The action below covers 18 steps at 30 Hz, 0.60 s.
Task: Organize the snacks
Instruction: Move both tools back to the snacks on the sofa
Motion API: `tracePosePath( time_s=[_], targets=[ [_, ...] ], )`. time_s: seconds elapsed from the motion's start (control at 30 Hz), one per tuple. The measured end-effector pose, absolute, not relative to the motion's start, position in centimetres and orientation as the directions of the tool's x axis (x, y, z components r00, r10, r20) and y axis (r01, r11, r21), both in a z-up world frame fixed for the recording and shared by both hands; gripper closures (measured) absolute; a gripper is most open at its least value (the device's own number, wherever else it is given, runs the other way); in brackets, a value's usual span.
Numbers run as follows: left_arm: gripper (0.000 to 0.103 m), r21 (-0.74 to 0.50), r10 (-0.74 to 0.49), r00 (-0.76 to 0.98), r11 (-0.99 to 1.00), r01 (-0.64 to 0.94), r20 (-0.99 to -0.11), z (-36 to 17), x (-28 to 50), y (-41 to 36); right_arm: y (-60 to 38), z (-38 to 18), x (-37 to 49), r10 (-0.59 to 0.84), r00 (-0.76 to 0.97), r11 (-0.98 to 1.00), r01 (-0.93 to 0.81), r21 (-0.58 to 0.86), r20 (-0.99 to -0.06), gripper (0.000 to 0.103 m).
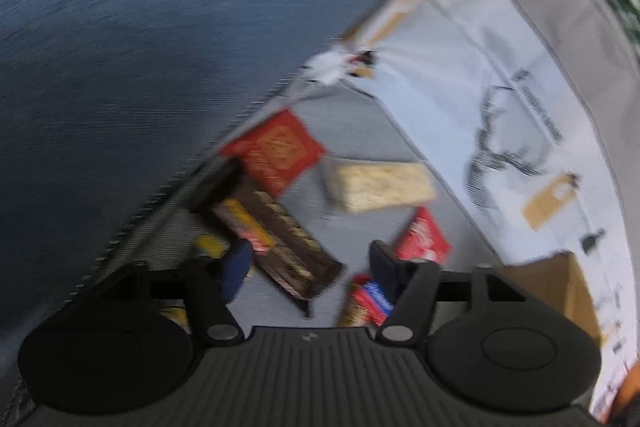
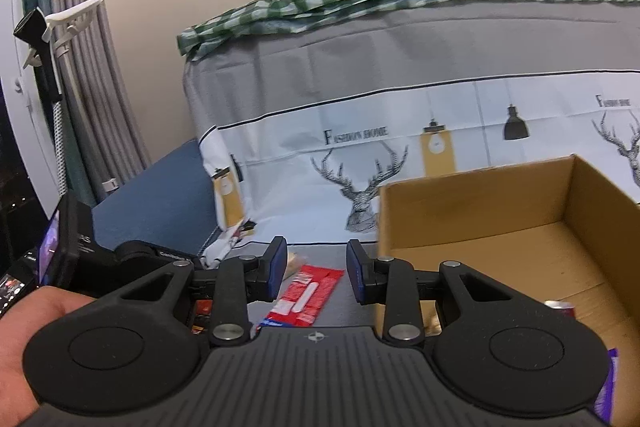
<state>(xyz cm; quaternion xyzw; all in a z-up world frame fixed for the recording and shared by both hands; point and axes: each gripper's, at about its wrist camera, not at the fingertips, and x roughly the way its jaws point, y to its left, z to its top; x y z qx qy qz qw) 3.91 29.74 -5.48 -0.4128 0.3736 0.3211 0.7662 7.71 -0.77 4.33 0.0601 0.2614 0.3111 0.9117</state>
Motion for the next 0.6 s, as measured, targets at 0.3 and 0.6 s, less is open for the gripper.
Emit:
tracePosePath(
  time_s=[0.3, 0.6],
  targets=[
    [0.019, -0.353, 0.147, 0.448, 0.425, -0.834, -0.882, -7.6, 4.5, 31.5, 2.4, 3.5, 6.7, 0.621, 0.637, 0.777, -0.578, 0.251, -0.457, 0.069],
    [0.030, -0.372, 0.125, 0.460, 0.422, -0.827, -0.879, -8.0, 4.0, 32.3, 9.7, 0.0, 9.7, 0.551, 0.593, 0.812, -0.543, 0.214, -0.587, 0.061]
  ],
)
